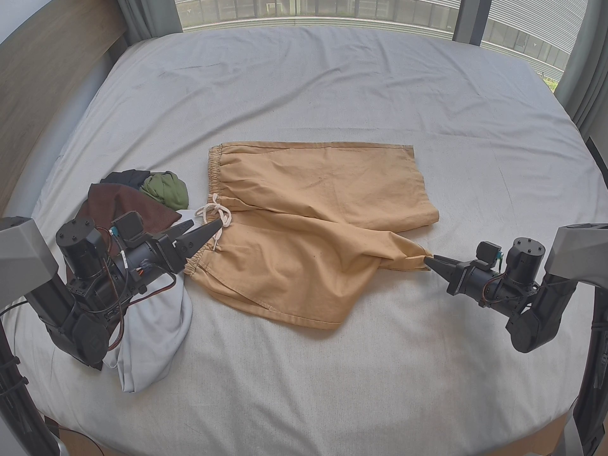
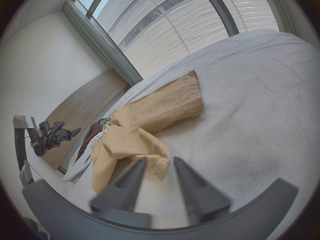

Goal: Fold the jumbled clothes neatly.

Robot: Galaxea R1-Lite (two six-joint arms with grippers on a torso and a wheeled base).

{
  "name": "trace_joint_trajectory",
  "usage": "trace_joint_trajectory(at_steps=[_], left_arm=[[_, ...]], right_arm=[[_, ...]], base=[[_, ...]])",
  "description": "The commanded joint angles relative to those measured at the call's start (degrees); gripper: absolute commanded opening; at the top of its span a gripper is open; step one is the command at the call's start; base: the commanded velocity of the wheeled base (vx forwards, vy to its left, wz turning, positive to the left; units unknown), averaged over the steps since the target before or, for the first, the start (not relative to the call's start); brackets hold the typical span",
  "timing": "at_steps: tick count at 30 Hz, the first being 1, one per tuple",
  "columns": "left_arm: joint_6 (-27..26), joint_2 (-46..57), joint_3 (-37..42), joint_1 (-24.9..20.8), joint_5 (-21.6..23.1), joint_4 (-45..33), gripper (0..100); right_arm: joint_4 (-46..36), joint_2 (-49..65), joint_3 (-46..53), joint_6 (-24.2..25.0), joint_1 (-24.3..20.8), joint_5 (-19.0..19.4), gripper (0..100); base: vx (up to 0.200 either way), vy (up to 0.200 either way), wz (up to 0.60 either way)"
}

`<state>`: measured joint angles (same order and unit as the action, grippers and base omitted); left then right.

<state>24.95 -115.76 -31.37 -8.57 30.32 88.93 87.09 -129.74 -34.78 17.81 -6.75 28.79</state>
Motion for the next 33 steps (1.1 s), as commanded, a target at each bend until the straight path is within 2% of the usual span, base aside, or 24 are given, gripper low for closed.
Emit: trace_joint_trajectory(at_steps=[1,9,18,29,30,33], left_arm=[[0.0,-0.3,0.0,0.0,0.0,0.0,100],[-0.1,-0.5,0.1,-0.3,0.0,0.0,100],[-0.1,-0.5,0.1,-0.4,0.0,0.0,100],[-0.1,-0.4,0.1,-0.4,0.0,0.0,100],[-0.1,-0.4,0.1,-0.4,0.0,0.1,100],[-0.1,-0.4,0.2,-0.5,0.0,0.1,100]], right_arm=[[1.2,-2.3,1.6,0.1,-0.9,0.3,100],[1.2,-5.8,0.8,0.2,-3.4,0.4,100],[1.2,-10.4,-7.0,-0.2,-8.6,-1.8,100],[1.3,-11.9,-11.0,-0.4,-9.9,-3.1,100],[1.3,-11.9,-11.0,-0.4,-9.9,-3.1,0],[1.3,-11.8,-10.9,-0.4,-9.8,-3.0,0]], base=[[0.000,0.000,0.00],[0.000,0.000,0.00],[0.000,0.000,0.00],[0.000,0.000,0.00],[0.000,0.000,0.00],[0.000,0.000,0.00]])
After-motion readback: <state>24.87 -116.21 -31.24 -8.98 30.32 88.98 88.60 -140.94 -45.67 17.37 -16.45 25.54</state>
